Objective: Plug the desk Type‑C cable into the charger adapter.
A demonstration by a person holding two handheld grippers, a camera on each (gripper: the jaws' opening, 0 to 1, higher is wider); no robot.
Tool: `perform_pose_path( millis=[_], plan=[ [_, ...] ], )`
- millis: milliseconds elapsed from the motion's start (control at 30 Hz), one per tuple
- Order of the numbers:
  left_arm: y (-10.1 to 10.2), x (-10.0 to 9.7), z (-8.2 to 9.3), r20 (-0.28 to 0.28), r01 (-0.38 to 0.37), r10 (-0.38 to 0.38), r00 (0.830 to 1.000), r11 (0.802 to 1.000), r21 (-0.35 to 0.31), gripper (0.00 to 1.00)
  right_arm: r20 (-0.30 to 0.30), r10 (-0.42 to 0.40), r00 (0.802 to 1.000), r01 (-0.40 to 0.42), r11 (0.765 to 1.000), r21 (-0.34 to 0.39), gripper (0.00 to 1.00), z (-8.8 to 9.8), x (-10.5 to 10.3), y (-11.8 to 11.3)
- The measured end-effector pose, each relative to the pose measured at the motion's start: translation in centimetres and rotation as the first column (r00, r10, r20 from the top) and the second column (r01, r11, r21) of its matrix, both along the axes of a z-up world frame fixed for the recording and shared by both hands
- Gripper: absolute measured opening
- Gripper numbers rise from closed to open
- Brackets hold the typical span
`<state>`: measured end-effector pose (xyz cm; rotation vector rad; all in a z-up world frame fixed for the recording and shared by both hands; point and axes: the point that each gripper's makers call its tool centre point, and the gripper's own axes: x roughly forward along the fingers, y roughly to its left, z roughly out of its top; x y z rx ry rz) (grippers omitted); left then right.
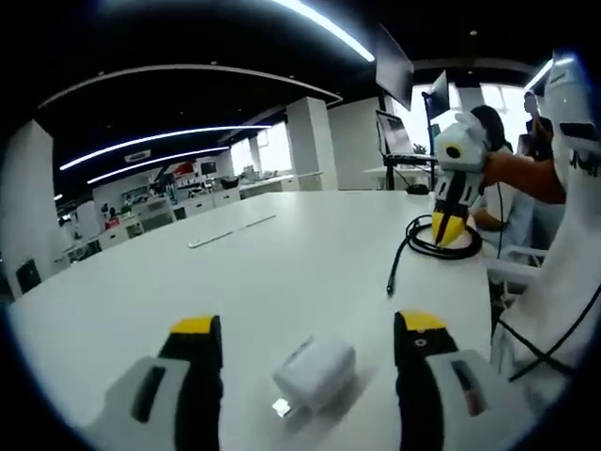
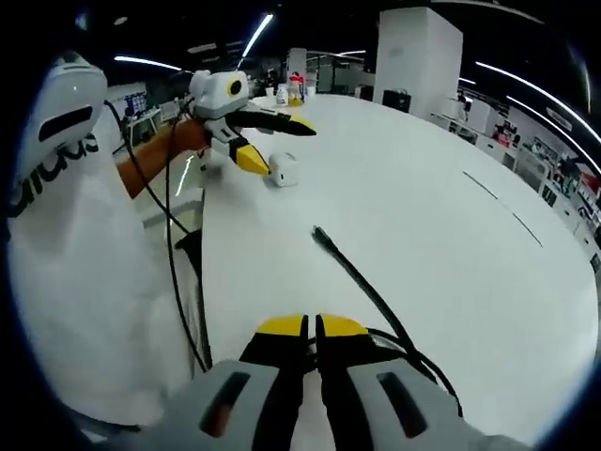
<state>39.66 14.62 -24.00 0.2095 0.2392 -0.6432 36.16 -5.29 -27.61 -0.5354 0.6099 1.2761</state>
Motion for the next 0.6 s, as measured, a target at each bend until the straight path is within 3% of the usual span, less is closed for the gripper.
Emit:
perform_pose_path(
  millis=[300,600],
  plan=[
    [0.1,-0.2,-0.1,-0.020,0.118,-0.117,0.993,0.992,0.053,0.57,0.034,0.066,0.997,-0.065,0.998,-0.011,0.04,-0.2,1.4,1.7],
    [-0.4,-1.0,-1.2,-0.107,0.292,-0.278,0.955,0.945,0.147,0.44,0.039,0.088,0.995,-0.087,0.996,-0.017,0.04,-0.4,2.1,2.5]
  ],
)
